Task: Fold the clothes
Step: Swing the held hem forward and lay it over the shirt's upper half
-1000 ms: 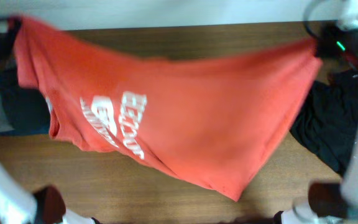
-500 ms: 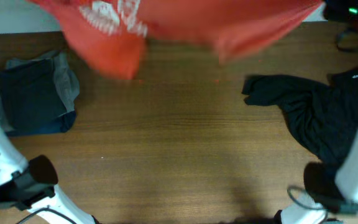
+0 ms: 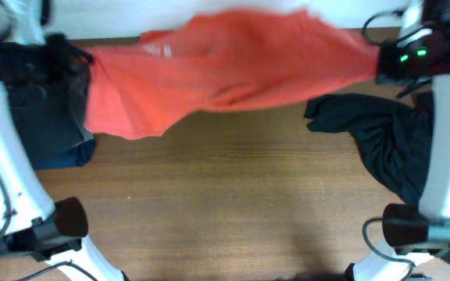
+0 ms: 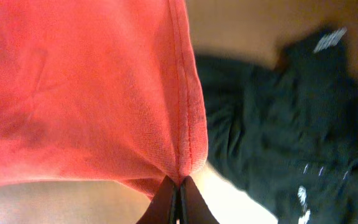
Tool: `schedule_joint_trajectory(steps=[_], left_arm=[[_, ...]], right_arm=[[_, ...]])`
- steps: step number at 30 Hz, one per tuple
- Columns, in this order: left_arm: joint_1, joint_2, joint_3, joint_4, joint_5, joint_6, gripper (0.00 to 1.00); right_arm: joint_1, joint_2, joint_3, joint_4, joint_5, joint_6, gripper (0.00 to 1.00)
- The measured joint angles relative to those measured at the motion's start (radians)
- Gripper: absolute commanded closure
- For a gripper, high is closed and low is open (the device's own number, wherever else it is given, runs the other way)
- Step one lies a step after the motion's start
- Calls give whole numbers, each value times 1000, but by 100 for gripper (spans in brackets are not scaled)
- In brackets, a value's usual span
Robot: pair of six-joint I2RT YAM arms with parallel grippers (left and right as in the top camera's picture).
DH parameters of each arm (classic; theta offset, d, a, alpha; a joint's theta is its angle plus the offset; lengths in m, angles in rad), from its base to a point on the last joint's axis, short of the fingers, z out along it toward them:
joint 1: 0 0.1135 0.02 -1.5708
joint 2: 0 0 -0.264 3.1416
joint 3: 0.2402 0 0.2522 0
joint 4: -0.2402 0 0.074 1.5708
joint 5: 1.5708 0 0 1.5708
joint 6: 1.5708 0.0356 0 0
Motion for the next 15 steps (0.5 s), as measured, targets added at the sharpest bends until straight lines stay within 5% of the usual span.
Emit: schedule_joint_trajectory(steps=[6, 15], left_arm=[[-43, 0, -270, -10, -262, 43, 100], [43, -42, -653, 20, -346, 39, 99]], right_arm=[[-1, 5, -273, -65, -3, 0, 96], [-35, -92, -555, -56, -3, 0, 96]])
